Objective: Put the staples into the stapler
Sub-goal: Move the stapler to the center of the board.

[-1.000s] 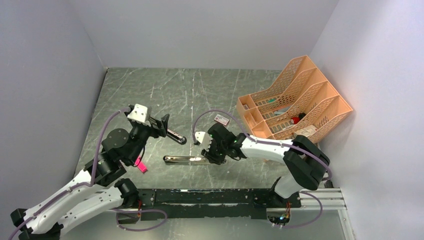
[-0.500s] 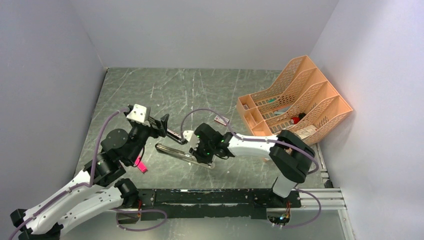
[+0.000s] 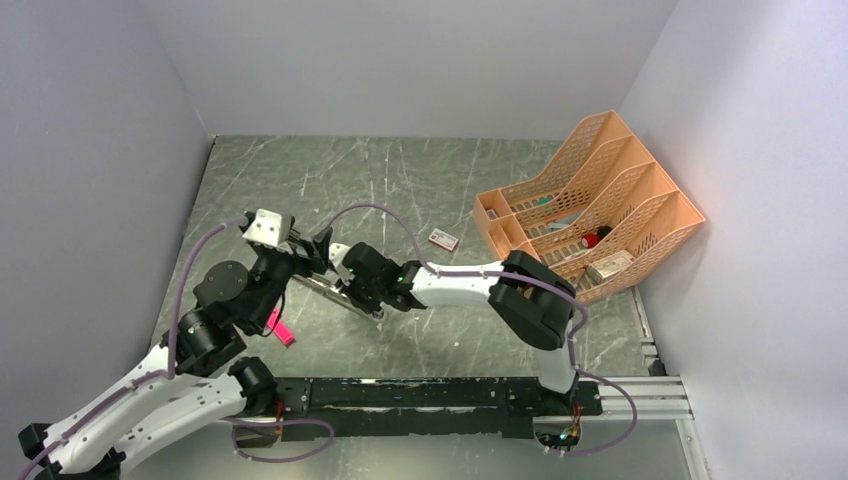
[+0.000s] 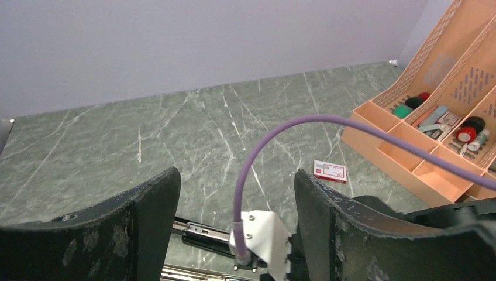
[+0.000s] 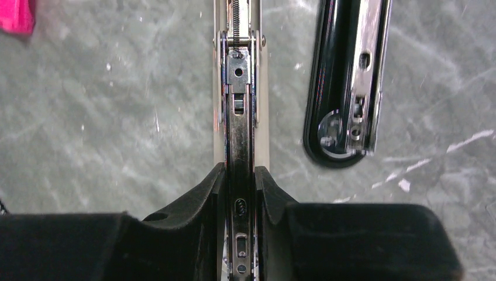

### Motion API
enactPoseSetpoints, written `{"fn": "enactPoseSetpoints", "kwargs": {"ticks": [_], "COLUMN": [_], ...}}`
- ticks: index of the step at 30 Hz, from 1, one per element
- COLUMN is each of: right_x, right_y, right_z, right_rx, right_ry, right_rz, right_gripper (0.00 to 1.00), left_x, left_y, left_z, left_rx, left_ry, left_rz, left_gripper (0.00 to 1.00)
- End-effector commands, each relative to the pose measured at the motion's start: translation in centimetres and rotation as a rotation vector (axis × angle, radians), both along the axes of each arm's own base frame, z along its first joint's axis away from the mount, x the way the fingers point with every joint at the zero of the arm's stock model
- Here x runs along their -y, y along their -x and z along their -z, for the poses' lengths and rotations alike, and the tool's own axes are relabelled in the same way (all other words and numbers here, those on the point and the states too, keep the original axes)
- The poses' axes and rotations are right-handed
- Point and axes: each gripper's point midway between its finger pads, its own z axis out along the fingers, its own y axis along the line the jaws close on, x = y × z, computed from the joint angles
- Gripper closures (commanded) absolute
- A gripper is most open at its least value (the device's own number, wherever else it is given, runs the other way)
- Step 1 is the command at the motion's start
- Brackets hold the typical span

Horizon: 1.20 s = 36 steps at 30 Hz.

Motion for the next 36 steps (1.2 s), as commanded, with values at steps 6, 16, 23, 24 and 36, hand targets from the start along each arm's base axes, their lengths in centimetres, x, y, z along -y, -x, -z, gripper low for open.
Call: {"fn": "enactPoseSetpoints", "kwargs": {"ticks": [6,16,23,24,36], "right_x": [-3.7,-3.8,-4.3,-4.4,1.1], "right_y": [-1.6,-2.2,-1.1,-1.0,-2.0], "right_z": [-0.8,-0.9,-1.9,-2.3,-6.9], "right_rx": [0.042,0.077,0.048,0.047,0.151], "right_ry": [-0.055,-0.046,-0.11,-0.126,-0.195], "right_rz": [0.04,0.032,-0.003,-0.008,0.085], "right_gripper": [1.0,0.81,0.6,0.59,0.52], "left_x": [-1.0,-0.6,-0.6,-0.6,-0.5], "left_y": [0.3,0.1,0.1,0.1,-0.1], "left_z": [-1.5,-1.3,-1.3,-1.2,-1.3], "left_rx": [0.025,0.011,0.013,0.011,0.015], "left_ry": [0.049,0.035,0.038,0.037,0.048], "left_rz": [-0.024,-0.016,-0.016,-0.016,-0.018], "left_gripper": [0.26,0.26,0.25,0.25,0.23]}}
